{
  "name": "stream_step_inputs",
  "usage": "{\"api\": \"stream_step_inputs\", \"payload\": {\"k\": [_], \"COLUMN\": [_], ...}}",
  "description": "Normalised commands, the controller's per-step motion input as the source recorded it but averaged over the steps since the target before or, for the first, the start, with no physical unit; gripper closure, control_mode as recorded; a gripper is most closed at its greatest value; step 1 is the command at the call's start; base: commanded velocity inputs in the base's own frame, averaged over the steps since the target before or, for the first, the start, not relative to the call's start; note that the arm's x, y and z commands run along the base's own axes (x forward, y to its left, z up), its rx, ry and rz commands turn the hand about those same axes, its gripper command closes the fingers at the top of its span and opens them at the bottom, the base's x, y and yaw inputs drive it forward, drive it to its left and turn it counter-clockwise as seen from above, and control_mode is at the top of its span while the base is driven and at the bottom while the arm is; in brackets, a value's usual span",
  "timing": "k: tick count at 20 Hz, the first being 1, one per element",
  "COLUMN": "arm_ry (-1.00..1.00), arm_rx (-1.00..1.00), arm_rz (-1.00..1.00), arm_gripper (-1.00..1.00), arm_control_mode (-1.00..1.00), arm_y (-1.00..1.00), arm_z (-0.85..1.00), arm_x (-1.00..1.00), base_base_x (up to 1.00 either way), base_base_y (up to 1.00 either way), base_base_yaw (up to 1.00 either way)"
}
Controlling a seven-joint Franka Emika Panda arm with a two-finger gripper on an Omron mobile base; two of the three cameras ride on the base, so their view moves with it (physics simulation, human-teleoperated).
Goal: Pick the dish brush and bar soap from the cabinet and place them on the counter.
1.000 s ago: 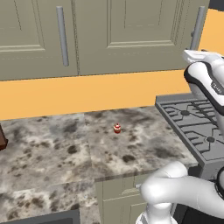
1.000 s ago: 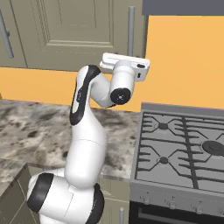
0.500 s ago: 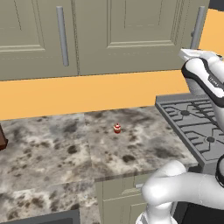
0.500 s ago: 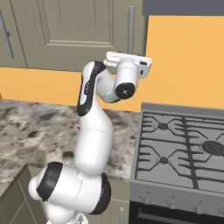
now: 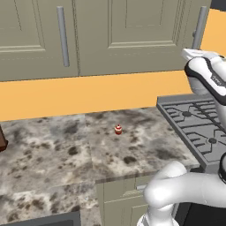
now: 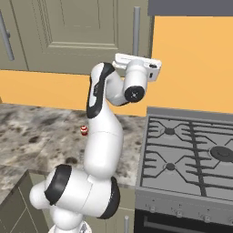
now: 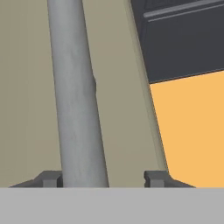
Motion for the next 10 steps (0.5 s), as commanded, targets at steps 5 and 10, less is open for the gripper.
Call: {"api": "stream_step_inputs", "payload": {"k": [5, 10], "arm_ry": [0.00, 0.02], "arm_rx": [0.00, -0.02], "arm_rz": [0.00, 0.00], "arm_gripper": [1.00, 1.00], "arm_control_mode": [-1.00, -1.00], "arm_y": [0.00, 0.07], "arm_z": [-0.04, 0.00], "arm_x": [0.20, 0.14], "base_base_x": [0.00, 0.00], "base_base_y": [0.00, 0.00], "base_base_yaw": [0.00, 0.00]}}
